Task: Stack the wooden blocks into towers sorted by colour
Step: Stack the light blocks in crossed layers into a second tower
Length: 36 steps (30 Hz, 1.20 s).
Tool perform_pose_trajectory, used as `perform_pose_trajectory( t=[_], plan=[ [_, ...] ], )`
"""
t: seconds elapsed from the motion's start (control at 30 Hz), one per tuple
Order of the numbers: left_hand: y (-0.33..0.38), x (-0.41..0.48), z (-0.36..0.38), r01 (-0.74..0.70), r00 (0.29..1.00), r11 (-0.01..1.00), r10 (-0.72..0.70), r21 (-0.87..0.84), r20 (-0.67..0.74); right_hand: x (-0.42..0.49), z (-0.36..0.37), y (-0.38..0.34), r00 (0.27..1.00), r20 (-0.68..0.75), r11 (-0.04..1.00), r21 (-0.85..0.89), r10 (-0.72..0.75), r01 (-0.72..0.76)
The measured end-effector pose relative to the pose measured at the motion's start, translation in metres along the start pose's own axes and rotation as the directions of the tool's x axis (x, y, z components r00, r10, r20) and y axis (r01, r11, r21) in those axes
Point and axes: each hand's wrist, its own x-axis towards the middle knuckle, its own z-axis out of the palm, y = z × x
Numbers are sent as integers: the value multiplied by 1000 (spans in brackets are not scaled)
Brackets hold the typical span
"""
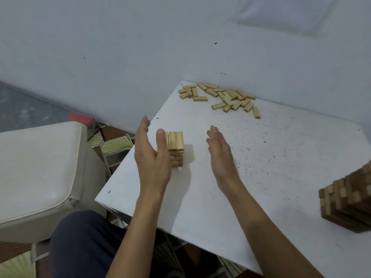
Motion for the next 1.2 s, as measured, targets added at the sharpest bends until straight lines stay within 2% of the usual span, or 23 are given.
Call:
perform_pose_trajectory(
  t=[0.1,0.2,0.3,0.4,0.6,0.73,0.93,1.2],
  plan=[
    [28,-5,18,-262,965,963,262,64,-1,19,-34,-12,992,-106,987,-149,-69,53],
    [50,-12,53,-400,910,916,395,20,129,42,-69,-21,963,-217,920,-386,-156,62],
    [54,-4,100,-394,880,919,370,24,298,72,-96,-18,931,-286,834,-551,-226,33],
    [39,15,149,-379,862,916,299,129,409,96,-114,-13,933,-250,701,-714,-259,3],
    [14,55,211,-442,834,812,215,381,509,138,-123,-7,967,-90,399,-917,-238,13],
    [3,66,226,-473,811,753,169,458,560,162,-126,-4,964,-27,203,-979,-265,29],
    [-12,67,226,-433,824,772,129,466,552,177,-129,6,967,2,120,-992,-256,34],
    [-14,59,221,-403,833,819,143,409,534,129,-116,19,956,16,144,-988,-294,61]
  ],
)
